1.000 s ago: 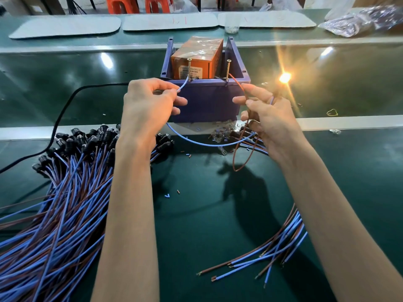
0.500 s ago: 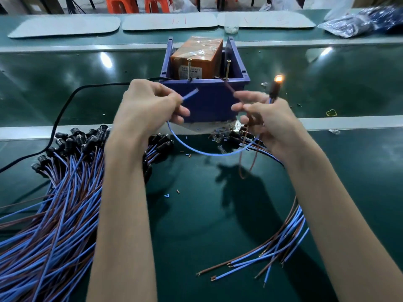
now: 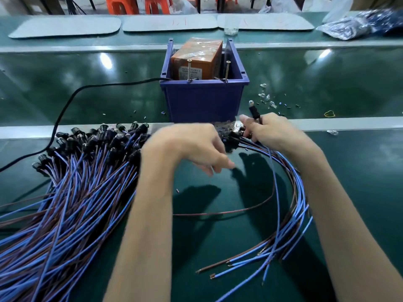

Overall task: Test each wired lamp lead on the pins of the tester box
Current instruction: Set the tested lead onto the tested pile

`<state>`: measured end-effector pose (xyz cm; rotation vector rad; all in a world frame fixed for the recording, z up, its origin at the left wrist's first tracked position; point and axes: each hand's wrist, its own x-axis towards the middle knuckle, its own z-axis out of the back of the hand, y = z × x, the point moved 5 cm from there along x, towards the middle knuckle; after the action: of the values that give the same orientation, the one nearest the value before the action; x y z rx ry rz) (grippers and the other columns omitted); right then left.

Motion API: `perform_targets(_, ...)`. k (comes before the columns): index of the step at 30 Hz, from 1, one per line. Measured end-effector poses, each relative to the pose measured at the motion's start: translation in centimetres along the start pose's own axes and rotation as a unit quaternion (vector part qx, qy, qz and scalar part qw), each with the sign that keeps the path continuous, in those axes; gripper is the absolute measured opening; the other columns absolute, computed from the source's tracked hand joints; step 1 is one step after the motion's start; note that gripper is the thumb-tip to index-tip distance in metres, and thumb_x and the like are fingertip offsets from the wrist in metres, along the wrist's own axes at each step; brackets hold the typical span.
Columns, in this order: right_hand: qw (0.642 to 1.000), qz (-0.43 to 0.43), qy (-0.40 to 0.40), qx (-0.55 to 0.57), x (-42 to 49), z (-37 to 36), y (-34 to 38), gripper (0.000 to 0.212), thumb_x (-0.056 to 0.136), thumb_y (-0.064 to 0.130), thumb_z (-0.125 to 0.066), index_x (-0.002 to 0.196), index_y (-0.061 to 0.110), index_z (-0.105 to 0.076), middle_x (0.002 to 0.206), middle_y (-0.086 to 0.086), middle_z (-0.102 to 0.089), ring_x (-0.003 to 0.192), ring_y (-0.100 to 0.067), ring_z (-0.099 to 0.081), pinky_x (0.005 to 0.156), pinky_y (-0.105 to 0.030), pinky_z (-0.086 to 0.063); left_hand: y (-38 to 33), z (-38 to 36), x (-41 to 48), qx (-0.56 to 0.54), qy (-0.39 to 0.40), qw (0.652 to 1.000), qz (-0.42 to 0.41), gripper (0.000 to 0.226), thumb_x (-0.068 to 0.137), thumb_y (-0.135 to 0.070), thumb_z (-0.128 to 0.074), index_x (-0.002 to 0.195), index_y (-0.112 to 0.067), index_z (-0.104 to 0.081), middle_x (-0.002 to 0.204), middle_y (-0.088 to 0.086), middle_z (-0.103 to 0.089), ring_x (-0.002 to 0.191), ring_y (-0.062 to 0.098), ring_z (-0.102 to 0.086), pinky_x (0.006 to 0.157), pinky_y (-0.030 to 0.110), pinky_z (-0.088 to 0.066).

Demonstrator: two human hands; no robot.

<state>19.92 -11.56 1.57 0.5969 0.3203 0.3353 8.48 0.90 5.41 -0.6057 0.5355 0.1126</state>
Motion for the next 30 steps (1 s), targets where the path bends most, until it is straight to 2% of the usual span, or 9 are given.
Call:
perform_targets(4, 0.998, -0.013, -0.063, 0.020, 0.4, 1.1, -1.3, 0.035, 0.091, 0.041, -0.060, 0.078, 0.010, -0.067, 0.073, -0.008, -0.071, 0.089, -0.029, -0.066, 0.086, -0.037, -0.051, -2.8, -4.3, 2.6, -0.013, 0.108, 0.994, -0.014, 0.025, 0.093, -0.029, -0.061, 0.093, -0.005, -0.069, 0.091, 0.004, -0.076, 0.072, 0.013, -0.072, 0.073, 0.022, -0.058)
perform_targets(7, 0.992, -0.029, -0.108, 0.057, 0.6, 2.2, -2.7, 0.029, 0.087, 0.034, -0.066, 0.076, 0.008, -0.067, 0.045, 0.010, -0.061, 0.070, -0.011, -0.070, 0.081, -0.031, -0.054, -5.4, -6.5, 2.9, 0.009, 0.157, 0.986, -0.053, 0.025, 0.094, -0.026, -0.058, 0.084, -0.005, -0.065, 0.089, 0.009, -0.075, 0.060, 0.013, -0.068, 0.072, 0.023, -0.057)
perform_targets(10, 0.987, -0.036, -0.095, 0.123, 0.6, 2.6, -3.7, 0.022, 0.082, 0.028, -0.075, 0.076, 0.010, -0.063, 0.060, 0.006, -0.063, 0.051, -0.001, -0.066, 0.066, -0.017, -0.056, -7.6, -8.4, 2.3, 0.015, 0.218, 0.972, -0.082, 0.027, 0.095, -0.025, -0.058, 0.077, -0.005, -0.062, 0.090, 0.011, -0.075, 0.056, 0.011, -0.068, 0.083, 0.025, -0.056)
perform_targets(12, 0.990, -0.020, -0.043, 0.134, 0.6, 2.3, -3.8, 0.019, 0.080, 0.022, -0.078, 0.073, 0.012, -0.063, 0.065, 0.001, -0.064, 0.056, -0.007, -0.068, 0.076, -0.024, -0.057, -8.1, -8.5, 2.0, 0.021, 0.225, 0.970, -0.088, 0.026, 0.094, -0.026, -0.058, 0.078, -0.005, -0.062, 0.089, 0.011, -0.075, 0.056, 0.011, -0.068, 0.086, 0.026, -0.055)
perform_targets(15, 0.995, 0.006, 0.041, 0.088, 0.3, 1.5, -3.2, 0.011, 0.080, 0.016, -0.076, 0.081, 0.008, -0.068, 0.063, -0.002, -0.066, 0.060, -0.014, -0.064, 0.085, -0.037, -0.056, -6.5, -6.2, 2.3, 0.053, 0.151, 0.984, -0.081, 0.025, 0.095, -0.031, -0.056, 0.084, -0.010, -0.065, 0.086, 0.001, -0.076, 0.057, 0.002, -0.067, 0.085, 0.020, -0.051)
perform_targets(17, 0.996, 0.016, 0.071, 0.043, 0.0, 1.3, -2.8, 0.012, 0.080, 0.019, -0.077, 0.085, 0.011, -0.070, 0.061, 0.003, -0.066, 0.058, -0.012, -0.063, 0.080, -0.032, -0.056, -4.1, -3.5, 2.4, 0.072, 0.051, 0.995, -0.047, 0.024, 0.093, -0.034, -0.057, 0.090, -0.012, -0.067, 0.082, -0.005, -0.076, 0.055, -0.002, -0.064, 0.084, 0.019, -0.050)
perform_targets(20, 0.997, 0.028, 0.065, -0.029, -0.1, 1.5, -2.3, 0.016, 0.078, 0.034, -0.077, 0.081, 0.018, -0.071, 0.052, 0.012, -0.064, 0.055, -0.003, -0.060, 0.075, -0.027, -0.051, 0.6, 0.4, 1.5, 0.075, -0.094, 0.992, 0.034, 0.021, 0.085, -0.039, -0.066, 0.089, -0.019, -0.072, 0.075, -0.009, -0.073, 0.059, 0.001, -0.060, 0.078, 0.024, -0.052)
perform_targets(24, 0.997, 0.020, 0.067, -0.015, -0.2, 1.6, -2.3, 0.025, 0.080, 0.043, -0.074, 0.089, 0.020, -0.070, 0.069, 0.006, -0.071, 0.074, -0.009, -0.065, 0.089, -0.037, -0.052, 6.6, 4.3, -1.8, 0.014, -0.208, 0.968, 0.140, 0.025, 0.071, -0.046, -0.078, 0.074, -0.023, -0.072, 0.064, -0.011, -0.069, 0.073, 0.009, -0.063, 0.067, 0.025, -0.045)
perform_targets(30, 0.996, 0.018, 0.086, -0.008, -0.4, 1.5, -2.3, 0.031, 0.080, 0.047, -0.071, 0.096, 0.020, -0.068, 0.078, 0.000, -0.074, 0.090, -0.018, -0.068, 0.095, -0.043, -0.050, 11.0, 5.7, -5.8, -0.043, -0.241, 0.942, 0.229, 0.025, 0.061, -0.044, -0.085, 0.070, -0.023, -0.076, 0.042, -0.008, -0.060, 0.065, 0.010, -0.057, 0.058, 0.021, -0.035)
